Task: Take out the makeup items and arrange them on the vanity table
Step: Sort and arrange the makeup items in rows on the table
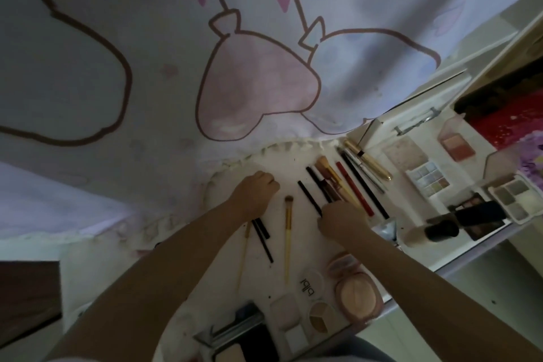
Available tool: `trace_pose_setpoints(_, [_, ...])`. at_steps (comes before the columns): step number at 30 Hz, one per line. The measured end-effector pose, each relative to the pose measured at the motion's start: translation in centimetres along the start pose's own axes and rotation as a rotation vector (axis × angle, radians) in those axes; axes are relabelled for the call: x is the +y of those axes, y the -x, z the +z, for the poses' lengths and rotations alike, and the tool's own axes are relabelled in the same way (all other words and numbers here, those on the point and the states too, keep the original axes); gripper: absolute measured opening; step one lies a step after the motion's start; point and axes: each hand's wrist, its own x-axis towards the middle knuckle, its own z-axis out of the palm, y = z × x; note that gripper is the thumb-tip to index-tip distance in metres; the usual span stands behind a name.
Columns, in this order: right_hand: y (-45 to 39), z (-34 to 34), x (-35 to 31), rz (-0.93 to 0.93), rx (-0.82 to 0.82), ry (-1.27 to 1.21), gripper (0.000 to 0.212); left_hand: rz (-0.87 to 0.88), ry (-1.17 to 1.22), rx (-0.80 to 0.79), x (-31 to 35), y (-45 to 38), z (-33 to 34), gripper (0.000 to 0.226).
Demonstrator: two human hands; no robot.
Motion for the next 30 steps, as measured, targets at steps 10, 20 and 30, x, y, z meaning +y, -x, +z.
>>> trace_pose_setpoints(10, [1.0,0.4,-5.1,-0.394,0.029,-0.055,0.028,-0.066,0.044,-0.019,-1.9,4.8,1.1,0.037])
trace_pose_setpoints(20, [1.9,-1.0,-6.0,-0.411,0.15,-0.189,0.039,0.064,-0.008,0.25,-1.1,5.3,-2.8,0.027])
trace_pose_setpoints(30, [6.5,-7.2,2.5,-0.355,0.276,-0.083,0.029,-0.107,-0.181,0.322,-0.5,6.1,-8.7,0.042])
